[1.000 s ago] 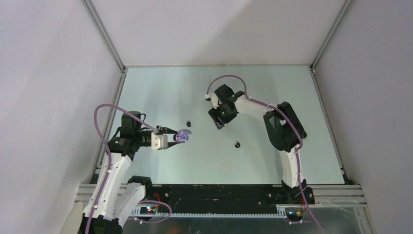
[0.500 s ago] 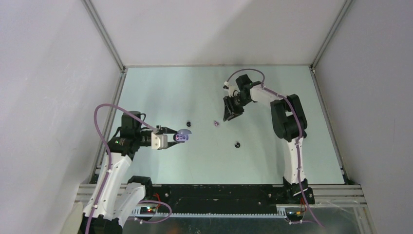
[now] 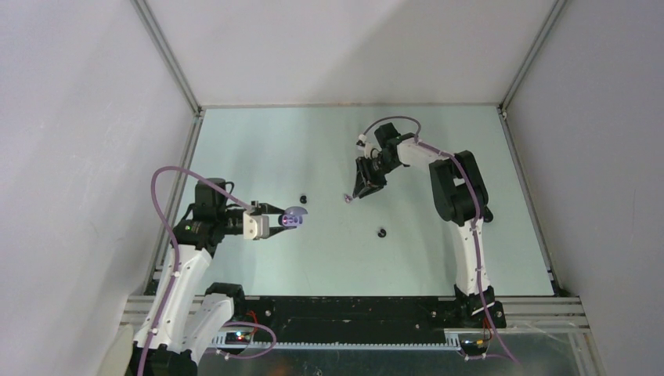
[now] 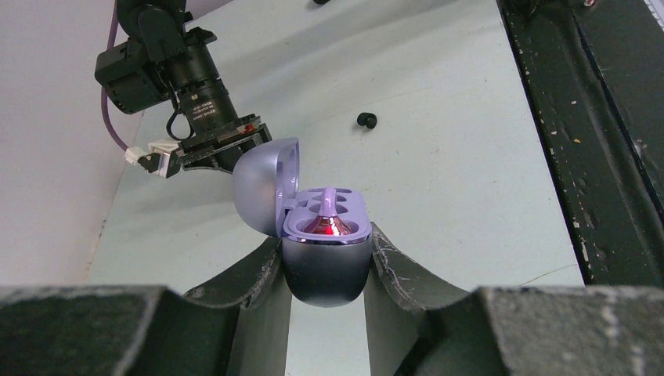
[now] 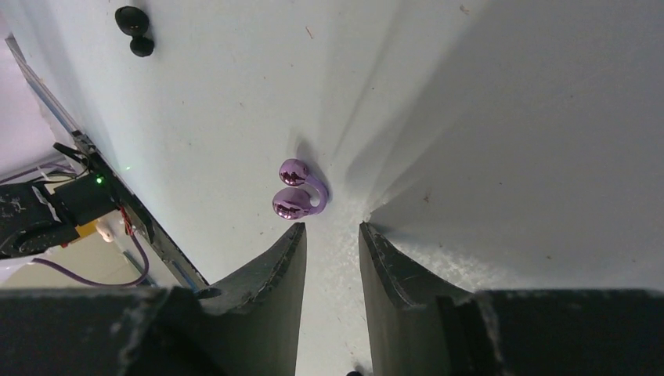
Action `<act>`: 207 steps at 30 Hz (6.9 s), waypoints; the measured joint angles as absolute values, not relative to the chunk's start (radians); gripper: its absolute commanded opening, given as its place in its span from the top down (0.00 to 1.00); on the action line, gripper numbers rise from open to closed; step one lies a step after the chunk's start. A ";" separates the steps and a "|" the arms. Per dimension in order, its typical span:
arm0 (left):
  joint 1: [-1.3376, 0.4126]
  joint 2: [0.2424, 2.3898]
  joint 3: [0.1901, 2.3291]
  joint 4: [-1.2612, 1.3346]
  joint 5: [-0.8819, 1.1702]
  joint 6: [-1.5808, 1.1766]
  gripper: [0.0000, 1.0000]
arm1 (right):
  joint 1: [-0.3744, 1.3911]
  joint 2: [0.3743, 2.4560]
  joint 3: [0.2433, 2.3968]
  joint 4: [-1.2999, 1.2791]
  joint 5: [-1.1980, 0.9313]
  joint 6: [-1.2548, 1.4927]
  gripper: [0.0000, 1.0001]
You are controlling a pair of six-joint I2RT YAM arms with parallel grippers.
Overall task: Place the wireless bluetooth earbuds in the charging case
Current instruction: Pick up the earbud from the center of the board, then place the earbud in the charging case.
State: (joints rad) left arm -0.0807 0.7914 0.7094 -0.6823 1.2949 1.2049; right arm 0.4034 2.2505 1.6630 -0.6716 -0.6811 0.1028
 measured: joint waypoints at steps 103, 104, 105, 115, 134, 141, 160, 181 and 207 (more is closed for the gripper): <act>-0.069 0.792 0.709 -0.697 1.295 1.230 1.00 | 0.389 2.226 1.566 -0.441 -0.906 0.245 1.00; -0.069 0.792 0.709 -0.693 1.295 1.229 1.00 | 0.389 2.210 1.571 -0.461 -0.889 0.223 1.00; -0.069 0.792 0.709 -0.685 1.295 1.226 1.00 | 0.389 2.191 1.577 -0.481 -0.870 0.201 1.00; -0.069 0.811 0.649 -0.505 1.301 1.076 1.00 | 0.397 1.840 1.566 -0.650 -0.620 -0.076 1.00; -0.199 0.960 0.583 -0.093 1.250 0.633 1.00 | 0.817 1.327 1.472 -0.755 -0.233 -0.456 1.00; -0.199 1.005 0.586 -0.075 1.279 0.570 1.00 | 0.987 1.304 1.455 -0.744 -0.105 -0.525 1.00; -0.201 1.055 0.619 -0.076 1.316 0.417 1.00 | 1.217 1.418 1.419 -0.622 0.201 -0.622 1.00; -0.205 1.047 0.619 -0.046 1.313 0.392 1.00 | 1.254 1.491 1.419 -0.555 0.288 -0.638 1.00; -0.205 1.028 0.617 -0.048 1.283 0.392 1.00 | 1.256 1.549 1.422 -0.521 0.361 -0.640 1.00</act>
